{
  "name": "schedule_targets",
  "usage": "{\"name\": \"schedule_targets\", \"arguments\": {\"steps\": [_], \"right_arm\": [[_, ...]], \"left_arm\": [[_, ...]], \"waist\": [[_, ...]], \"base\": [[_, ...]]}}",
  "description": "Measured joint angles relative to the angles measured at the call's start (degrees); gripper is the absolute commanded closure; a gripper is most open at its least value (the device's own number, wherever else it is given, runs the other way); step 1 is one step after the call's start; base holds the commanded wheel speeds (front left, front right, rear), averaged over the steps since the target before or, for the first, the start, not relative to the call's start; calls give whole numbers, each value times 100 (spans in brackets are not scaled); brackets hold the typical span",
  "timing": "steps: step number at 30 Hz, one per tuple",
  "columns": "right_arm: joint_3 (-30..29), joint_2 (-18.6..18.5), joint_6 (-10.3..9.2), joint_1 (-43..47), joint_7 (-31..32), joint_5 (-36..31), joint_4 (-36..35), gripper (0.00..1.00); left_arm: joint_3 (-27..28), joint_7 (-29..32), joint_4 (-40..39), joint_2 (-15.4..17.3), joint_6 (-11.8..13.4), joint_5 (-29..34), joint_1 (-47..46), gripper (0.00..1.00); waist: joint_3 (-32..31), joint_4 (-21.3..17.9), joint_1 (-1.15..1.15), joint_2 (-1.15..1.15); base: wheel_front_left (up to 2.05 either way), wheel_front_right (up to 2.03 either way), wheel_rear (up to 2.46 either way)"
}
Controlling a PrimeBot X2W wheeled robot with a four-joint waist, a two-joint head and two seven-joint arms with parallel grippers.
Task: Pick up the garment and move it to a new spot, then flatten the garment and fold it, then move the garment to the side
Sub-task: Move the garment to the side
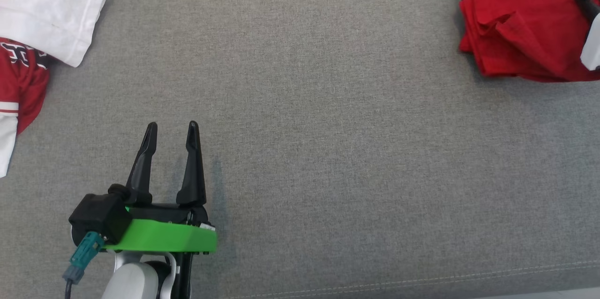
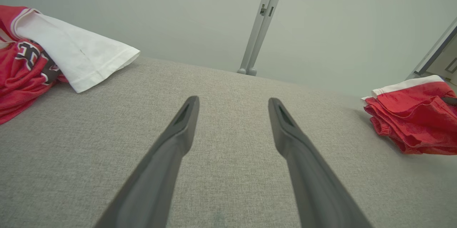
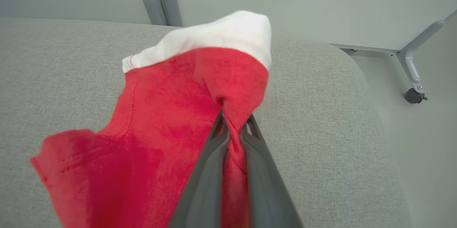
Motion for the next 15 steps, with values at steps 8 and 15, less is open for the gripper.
{"name": "schedule_targets", "arguments": {"steps": [8,15], "right_arm": [[30,-361,-149,-318,7,-263,181,100],[126,-545,-366,-597,-132,-634,281,100]], "left_arm": [[-103,0,-3,1,-107,59,-87,0],[-160,0,-46,-1,-167,141,-238,0]], "waist": [[215,59,0,0],[432,193,0,0]], "base": [[0,0,0],[0,0,0]]}}
